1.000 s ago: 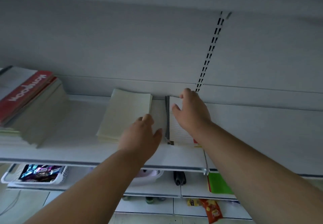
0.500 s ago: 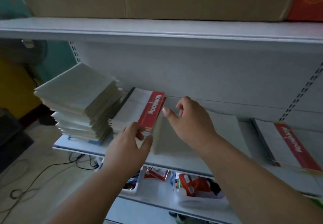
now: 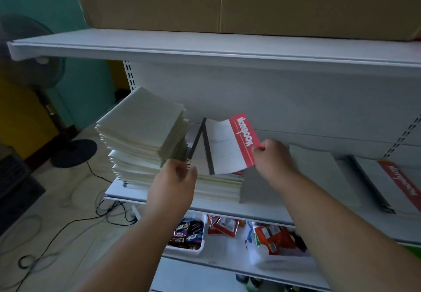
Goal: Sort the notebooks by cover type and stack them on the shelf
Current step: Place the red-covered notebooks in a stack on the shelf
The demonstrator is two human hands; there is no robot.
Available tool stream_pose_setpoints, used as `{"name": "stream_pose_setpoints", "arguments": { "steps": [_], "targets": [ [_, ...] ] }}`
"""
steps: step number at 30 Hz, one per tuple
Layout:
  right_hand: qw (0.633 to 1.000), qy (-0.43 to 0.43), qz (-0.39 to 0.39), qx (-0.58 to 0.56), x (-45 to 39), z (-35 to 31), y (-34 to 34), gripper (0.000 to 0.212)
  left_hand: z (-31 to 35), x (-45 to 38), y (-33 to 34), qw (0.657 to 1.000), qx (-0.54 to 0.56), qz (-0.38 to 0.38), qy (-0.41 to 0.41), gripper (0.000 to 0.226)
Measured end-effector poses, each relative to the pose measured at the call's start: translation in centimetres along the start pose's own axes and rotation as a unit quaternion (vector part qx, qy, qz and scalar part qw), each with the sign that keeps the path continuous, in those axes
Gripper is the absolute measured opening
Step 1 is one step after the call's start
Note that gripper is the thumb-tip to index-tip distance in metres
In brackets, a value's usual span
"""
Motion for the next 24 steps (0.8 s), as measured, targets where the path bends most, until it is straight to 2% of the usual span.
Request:
{"name": "stream_pose_setpoints", "arguments": {
  "steps": [2, 3, 6, 8, 10, 11, 13, 15, 18, 20, 22, 24],
  "targets": [
    [0.988, 0.02, 0.015, -0.155, 0.9, 0.1, 0.1, 0.025, 0.1, -0.5, 0.4, 0.996, 0.078, -0.034, -0.036, 0.027],
    [0.98, 0.017, -0.005, -0.198, 1.5, -0.2, 0.6, 0.022, 0.4, -0.6, 0.8, 0.99, 0.118, -0.057, -0.054, 0.024],
    [0.961, -0.003, -0.078, -0.266, 3.3, -1.5, 2.5, 0.022, 0.9, -0.9, 1.7, 0.966, 0.215, -0.098, -0.108, 0.013],
    [0.958, 0.009, -0.053, -0.28, 3.0, -1.1, 2.3, 0.039, 1.1, -1.1, 1.6, 0.954, 0.263, -0.092, -0.11, 0.018],
    [0.982, 0.017, 0.002, -0.186, 1.8, -0.2, 1.4, 0.056, 1.2, -1.5, 0.8, 0.956, 0.275, -0.055, -0.085, 0.027],
    [0.994, 0.022, 0.01, -0.107, 1.2, 0.1, 1.3, 0.057, 1.3, -1.5, 0.1, 0.958, 0.275, -0.034, -0.069, 0.029],
    [0.999, 0.03, -0.033, 0.015, 0.5, 0.3, 2.6, 0.054, 1.6, -1.3, -1.1, 0.966, 0.258, 0.0, -0.035, 0.031],
    [0.995, 0.022, -0.079, 0.052, 0.3, 0.2, 3.9, 0.045, 1.6, -1.0, -2.2, 0.972, 0.232, 0.029, -0.009, 0.032],
    [0.995, 0.005, -0.04, 0.093, -0.2, 0.0, 2.3, 0.022, 1.5, -0.7, -3.9, 0.975, 0.212, 0.072, 0.011, 0.033],
    [0.998, 0.01, 0.037, 0.039, -0.7, 0.6, 0.1, 0.018, 1.4, -0.6, -4.9, 0.975, 0.201, 0.094, 0.019, 0.033],
    [0.988, 0.027, 0.105, -0.11, -0.8, 1.4, -0.9, 0.013, 1.4, -0.6, -5.7, 0.974, 0.193, 0.116, 0.027, 0.032],
    [0.961, 0.049, 0.121, -0.243, -0.1, 1.1, -0.4, 0.014, 1.4, -0.8, -6.1, 0.971, 0.202, 0.125, 0.025, 0.03]
  ]
}}
Point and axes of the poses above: each hand's wrist, its own x-axis away from the middle knuckle, its own y-axis out of the palm, z = x × y, the point moved 10 cm from there along -x, towards the middle knuckle, and after that the axes turned 7 degrees about -y, right-handed, at the moved point
